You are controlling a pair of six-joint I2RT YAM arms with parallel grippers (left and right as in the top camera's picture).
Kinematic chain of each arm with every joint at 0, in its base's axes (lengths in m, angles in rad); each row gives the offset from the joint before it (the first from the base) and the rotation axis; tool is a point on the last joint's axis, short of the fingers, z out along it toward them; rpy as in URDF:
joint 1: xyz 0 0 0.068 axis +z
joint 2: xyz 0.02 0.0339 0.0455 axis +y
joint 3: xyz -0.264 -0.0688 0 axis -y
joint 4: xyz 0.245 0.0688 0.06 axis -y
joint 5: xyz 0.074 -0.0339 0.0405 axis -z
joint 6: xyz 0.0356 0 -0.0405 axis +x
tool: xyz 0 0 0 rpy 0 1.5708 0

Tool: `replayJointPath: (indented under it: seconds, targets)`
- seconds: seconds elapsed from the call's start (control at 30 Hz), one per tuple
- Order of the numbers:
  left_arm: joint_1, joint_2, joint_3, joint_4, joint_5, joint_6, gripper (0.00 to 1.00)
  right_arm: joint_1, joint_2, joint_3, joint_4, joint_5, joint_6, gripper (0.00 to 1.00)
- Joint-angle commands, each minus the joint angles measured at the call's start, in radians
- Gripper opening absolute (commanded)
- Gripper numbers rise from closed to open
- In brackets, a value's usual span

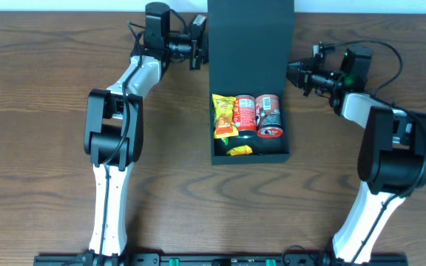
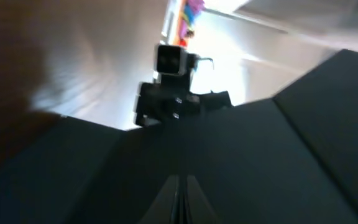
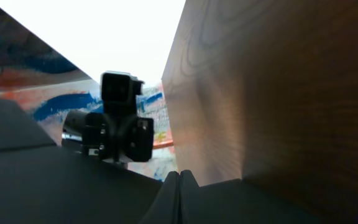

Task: Pack container
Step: 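Push the lid forward with both grippers to close the box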

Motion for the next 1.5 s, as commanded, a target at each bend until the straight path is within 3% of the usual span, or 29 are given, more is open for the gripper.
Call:
replayJointPath:
  seconds: [0.0,0.43,0.63,0.7,1.33,1.47]
  targets:
    - [-0.003,0.006,0.019,0.072,0.091,-0.103,0.06,-0.005,0.012,-0.002,0.003,-0.079,0.033,0.01]
    - [-0.016,0.006,0.017,0.431,0.121,-0.35,0.06,-0.004,0.011,-0.002,0.073,-0.229,0.032,0.02]
    - [-0.019,0.006,0.017,0.852,0.121,-0.685,0.06,-0.003,0.011,-0.002,0.073,-0.289,0.033,0.02]
    - [-0.016,0.005,0.017,0.967,0.12,-0.714,0.06,-0.001,0.011,-0.002,0.073,-0.308,0.033,0.02]
    - [-0.031,0.004,0.016,0.991,0.12,-0.715,0.06,0.008,0.01,-0.002,0.082,-0.407,0.036,0.02]
    - [-0.029,0.004,0.021,1.014,0.12,-0.714,0.05,-0.003,0.01,-0.002,0.176,-0.378,0.072,0.02]
